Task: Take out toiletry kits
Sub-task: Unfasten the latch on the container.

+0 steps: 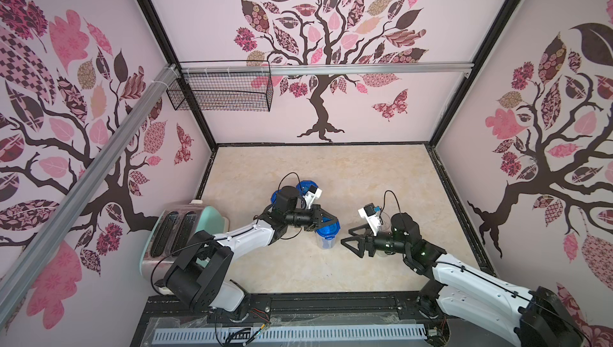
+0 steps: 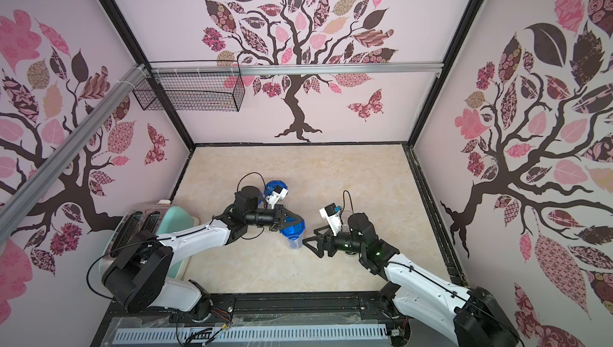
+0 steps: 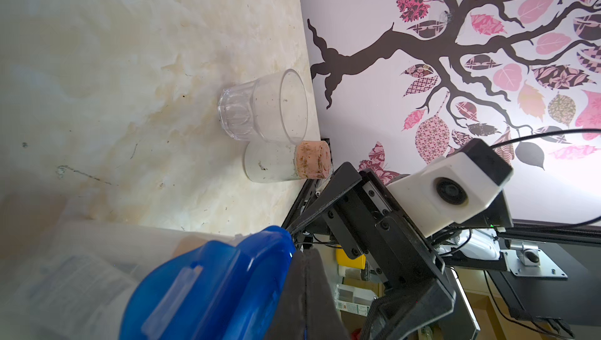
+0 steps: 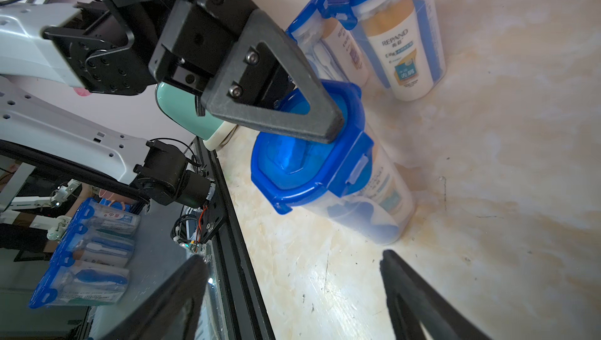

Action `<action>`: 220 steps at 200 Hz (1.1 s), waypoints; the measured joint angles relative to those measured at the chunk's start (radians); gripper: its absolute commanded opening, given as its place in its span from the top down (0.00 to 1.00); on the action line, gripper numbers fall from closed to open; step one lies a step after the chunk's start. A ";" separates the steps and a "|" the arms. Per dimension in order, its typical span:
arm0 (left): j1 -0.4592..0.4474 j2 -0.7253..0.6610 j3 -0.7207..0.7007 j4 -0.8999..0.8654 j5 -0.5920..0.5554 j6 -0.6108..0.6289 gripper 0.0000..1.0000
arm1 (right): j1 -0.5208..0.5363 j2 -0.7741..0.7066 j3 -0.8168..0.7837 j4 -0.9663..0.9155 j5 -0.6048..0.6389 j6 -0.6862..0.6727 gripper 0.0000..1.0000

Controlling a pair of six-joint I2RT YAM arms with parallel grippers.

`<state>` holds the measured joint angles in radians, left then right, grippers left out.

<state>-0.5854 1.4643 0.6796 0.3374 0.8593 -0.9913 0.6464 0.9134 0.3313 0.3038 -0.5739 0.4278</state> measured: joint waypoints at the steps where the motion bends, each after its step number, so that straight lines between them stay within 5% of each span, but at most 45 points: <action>1: 0.000 0.000 0.000 0.000 0.000 0.000 1.00 | 0.000 0.000 0.000 0.000 0.000 0.000 0.13; 220: 0.012 0.045 0.059 -0.095 0.035 -0.003 1.00 | 0.001 0.076 -0.003 0.082 -0.146 0.163 0.18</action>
<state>-0.5735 1.5089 0.7387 0.2424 0.8944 -0.9943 0.6472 0.9897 0.3286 0.3859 -0.7197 0.5911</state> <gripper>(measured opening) 0.043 0.831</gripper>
